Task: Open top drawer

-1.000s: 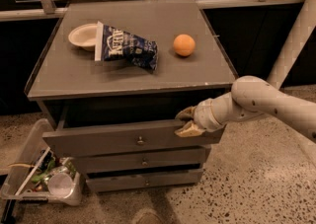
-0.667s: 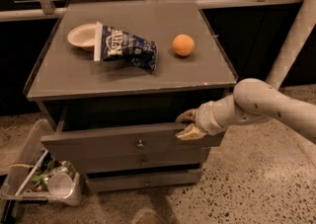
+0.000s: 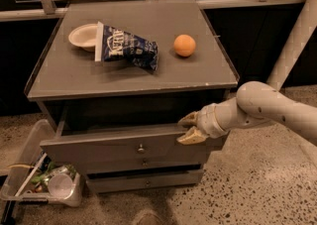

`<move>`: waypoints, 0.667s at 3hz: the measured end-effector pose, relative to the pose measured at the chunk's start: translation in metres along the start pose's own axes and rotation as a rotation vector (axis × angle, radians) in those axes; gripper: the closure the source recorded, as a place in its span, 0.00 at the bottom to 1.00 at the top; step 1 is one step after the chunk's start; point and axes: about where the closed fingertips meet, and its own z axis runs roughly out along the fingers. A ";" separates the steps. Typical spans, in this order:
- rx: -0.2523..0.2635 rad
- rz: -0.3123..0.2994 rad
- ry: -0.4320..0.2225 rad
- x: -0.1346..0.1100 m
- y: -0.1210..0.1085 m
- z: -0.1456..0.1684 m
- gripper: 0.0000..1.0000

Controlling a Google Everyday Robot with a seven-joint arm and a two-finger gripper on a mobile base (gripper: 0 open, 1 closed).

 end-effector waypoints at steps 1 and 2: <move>0.000 0.000 0.000 0.000 0.000 0.000 0.60; 0.000 0.000 0.000 0.000 0.000 0.000 0.36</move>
Offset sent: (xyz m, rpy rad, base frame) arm 0.0000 0.0000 0.0000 0.0000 0.0000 0.0001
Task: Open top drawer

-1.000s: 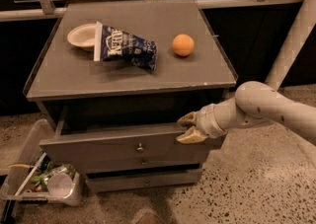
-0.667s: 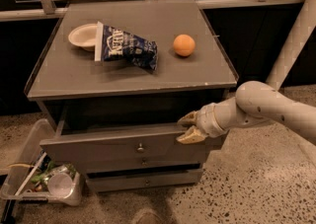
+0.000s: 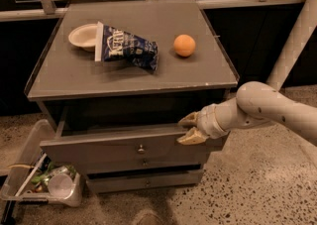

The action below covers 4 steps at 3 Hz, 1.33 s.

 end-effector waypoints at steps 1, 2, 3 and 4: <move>-0.039 -0.019 -0.053 0.002 0.021 -0.001 0.13; -0.043 -0.032 -0.061 0.002 0.028 -0.004 0.15; -0.065 -0.069 -0.027 0.016 0.066 -0.019 0.38; -0.066 -0.069 -0.026 0.012 0.066 -0.023 0.69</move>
Offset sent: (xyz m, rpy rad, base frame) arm -0.1232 -0.0227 -0.0342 0.0336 0.0243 0.1557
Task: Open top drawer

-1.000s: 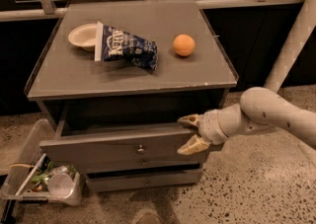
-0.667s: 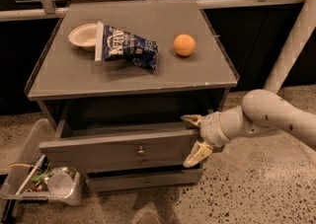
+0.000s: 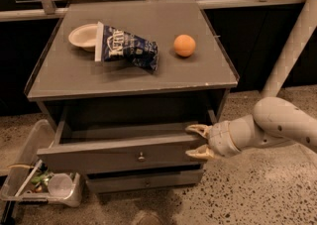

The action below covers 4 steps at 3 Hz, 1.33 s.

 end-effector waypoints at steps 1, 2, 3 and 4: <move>0.000 0.000 0.000 -0.003 -0.001 -0.003 0.92; 0.002 -0.001 -0.001 -0.006 -0.002 -0.006 1.00; 0.003 0.002 -0.003 -0.002 0.009 -0.009 1.00; 0.003 0.002 -0.003 -0.002 0.009 -0.009 0.82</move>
Offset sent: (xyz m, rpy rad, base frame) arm -0.2095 -0.0960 -0.0335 0.0083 -0.0015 -0.0474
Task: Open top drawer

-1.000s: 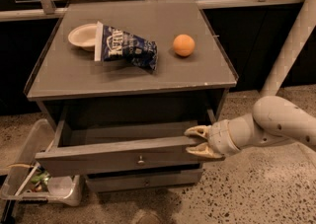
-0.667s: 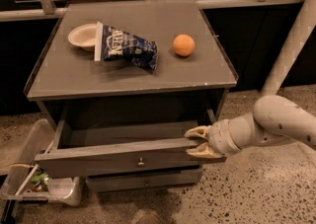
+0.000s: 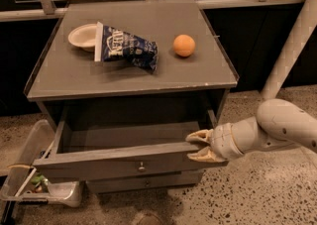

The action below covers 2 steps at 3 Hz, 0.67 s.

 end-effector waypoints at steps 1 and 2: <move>0.000 0.000 0.000 0.000 0.000 0.000 0.59; 0.000 0.000 0.000 0.000 0.000 0.000 0.35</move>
Offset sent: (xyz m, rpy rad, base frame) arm 0.0000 0.0000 0.0000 0.0000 0.0000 0.0001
